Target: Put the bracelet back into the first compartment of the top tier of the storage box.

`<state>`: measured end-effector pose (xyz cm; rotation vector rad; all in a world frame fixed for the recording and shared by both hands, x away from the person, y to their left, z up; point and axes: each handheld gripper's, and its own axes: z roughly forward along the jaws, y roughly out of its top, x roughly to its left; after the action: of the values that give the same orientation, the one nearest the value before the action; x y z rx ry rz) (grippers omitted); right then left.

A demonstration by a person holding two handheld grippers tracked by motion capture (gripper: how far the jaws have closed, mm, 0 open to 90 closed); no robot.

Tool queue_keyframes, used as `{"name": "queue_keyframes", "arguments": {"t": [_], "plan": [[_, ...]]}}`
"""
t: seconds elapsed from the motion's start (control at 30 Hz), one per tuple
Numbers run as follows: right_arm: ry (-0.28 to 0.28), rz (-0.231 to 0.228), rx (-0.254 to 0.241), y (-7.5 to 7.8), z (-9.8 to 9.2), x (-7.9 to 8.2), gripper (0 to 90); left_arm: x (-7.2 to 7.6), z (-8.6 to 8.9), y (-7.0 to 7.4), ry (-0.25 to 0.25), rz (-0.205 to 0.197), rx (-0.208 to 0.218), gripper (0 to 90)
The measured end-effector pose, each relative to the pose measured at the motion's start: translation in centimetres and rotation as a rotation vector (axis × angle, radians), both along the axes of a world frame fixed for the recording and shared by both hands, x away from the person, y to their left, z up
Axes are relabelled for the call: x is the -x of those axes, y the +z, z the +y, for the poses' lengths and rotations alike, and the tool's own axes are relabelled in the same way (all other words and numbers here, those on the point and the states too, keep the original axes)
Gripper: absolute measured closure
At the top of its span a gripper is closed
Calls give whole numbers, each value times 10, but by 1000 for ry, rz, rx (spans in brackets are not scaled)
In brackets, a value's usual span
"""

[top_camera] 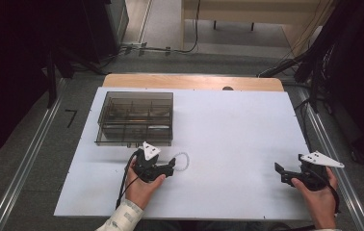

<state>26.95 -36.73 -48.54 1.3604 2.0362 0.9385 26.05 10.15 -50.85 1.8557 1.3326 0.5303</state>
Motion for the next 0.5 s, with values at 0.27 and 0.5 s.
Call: {"name": "queue_keyframes", "arguments": {"t": [0.27,0.5], "plan": [[5,1,0,0,0,0,41,-2,-7,-5,-11,7,-45,258],[2,3,1,0,0,0,41,0,-13,-5,-20,-11,-71,369]]}}
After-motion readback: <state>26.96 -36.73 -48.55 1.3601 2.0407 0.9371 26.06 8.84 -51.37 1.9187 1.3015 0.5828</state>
